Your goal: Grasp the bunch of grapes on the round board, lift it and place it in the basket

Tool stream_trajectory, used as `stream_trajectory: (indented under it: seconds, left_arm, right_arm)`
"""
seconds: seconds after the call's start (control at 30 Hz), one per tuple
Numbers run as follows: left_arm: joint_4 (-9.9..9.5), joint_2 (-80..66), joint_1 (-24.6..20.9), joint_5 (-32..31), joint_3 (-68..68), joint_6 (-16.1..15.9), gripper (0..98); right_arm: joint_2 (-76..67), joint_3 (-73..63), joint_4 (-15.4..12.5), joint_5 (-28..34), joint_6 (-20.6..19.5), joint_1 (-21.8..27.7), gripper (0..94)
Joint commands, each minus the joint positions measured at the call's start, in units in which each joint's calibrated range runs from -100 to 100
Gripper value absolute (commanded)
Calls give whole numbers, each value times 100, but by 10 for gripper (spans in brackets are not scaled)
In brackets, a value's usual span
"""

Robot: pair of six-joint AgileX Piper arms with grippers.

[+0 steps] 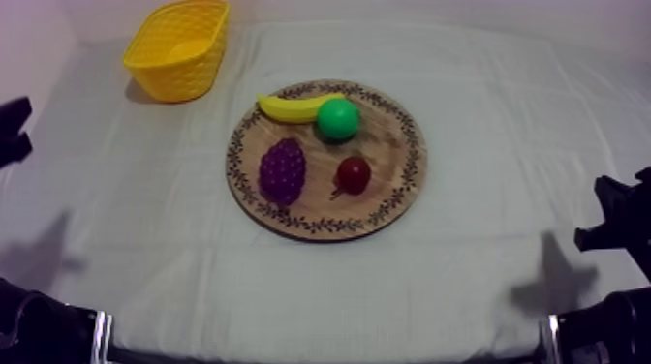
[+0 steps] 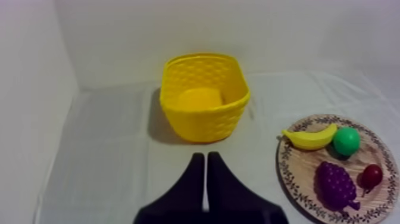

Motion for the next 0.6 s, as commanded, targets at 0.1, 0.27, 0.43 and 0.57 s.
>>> stream_trajectory:
  seconds: [0.1, 0.27, 0.43, 0.57]
  left_arm:
    - [-4, 1441, 353, 362, -1734, -252, 0]
    - [-50, 2474, 837, 544, -2634, -450, 0]
    - [-416, 3473, 1492, 891, -3442, -334, 0]
    - [-519, 4188, 1837, 1108, -3957, -309, 0]
  right_arm:
    - [0, -4, -2, 2, -1, 0, 3]
    - [0, -4, -2, 2, -1, 0, 3]
    - [0, -4, -2, 2, -1, 0, 3]
    - [0, -4, -2, 2, -3, 0, 3]
